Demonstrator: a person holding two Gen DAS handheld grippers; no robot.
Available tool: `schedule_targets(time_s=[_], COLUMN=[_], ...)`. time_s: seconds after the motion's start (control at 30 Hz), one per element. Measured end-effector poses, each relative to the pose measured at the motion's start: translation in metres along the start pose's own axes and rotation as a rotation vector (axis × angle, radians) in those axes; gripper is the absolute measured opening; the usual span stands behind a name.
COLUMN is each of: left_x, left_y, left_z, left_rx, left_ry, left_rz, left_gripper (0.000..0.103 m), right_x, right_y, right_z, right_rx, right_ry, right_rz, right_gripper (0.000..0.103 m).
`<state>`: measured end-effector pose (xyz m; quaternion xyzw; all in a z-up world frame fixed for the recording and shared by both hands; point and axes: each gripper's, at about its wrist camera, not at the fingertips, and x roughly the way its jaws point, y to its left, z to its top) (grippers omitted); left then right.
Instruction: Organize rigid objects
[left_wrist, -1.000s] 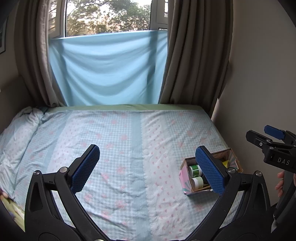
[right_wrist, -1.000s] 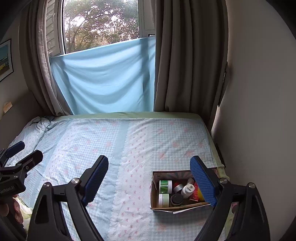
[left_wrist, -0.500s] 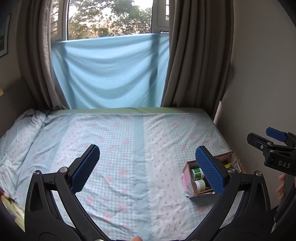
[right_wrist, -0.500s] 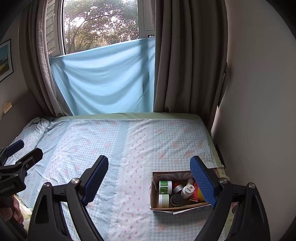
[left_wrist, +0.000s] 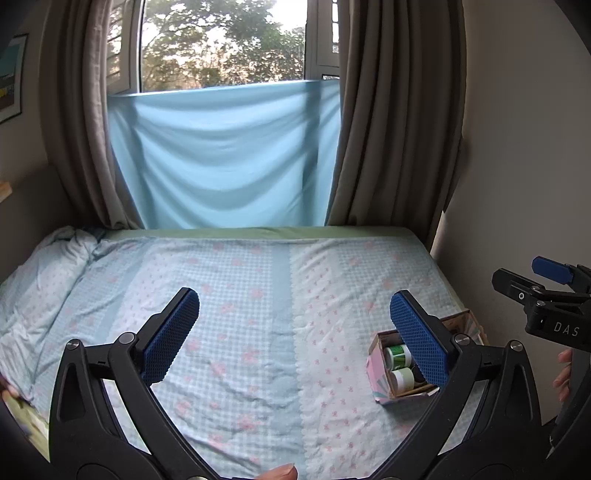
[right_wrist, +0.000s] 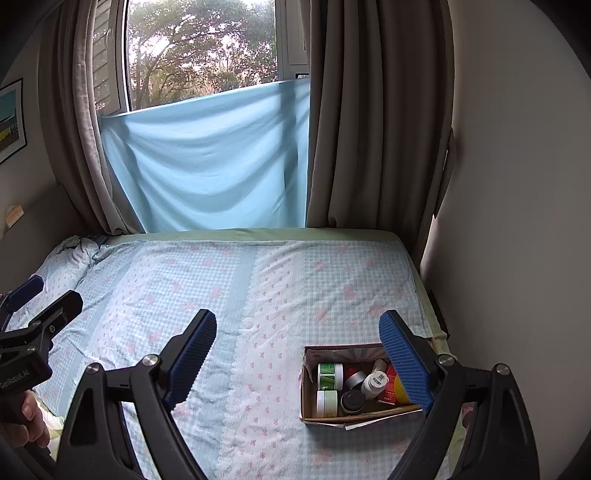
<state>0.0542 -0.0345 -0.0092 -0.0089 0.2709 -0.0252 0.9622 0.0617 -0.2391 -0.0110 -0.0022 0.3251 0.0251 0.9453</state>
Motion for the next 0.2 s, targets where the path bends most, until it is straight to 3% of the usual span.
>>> schedule_targets(time_s=[0.2], left_x=[0.002], left_y=[0.0019], left_z=[-0.0015], left_rx=[-0.012], left_ry=[0.009], left_rz=[-0.014], left_gripper=[0.103], right_x=[0.0002], right_y=[0.0001], right_z=[0.0], right_rx=[0.001], right_ry=[0.002], right_rz=[0.001], right_gripper=[0.088])
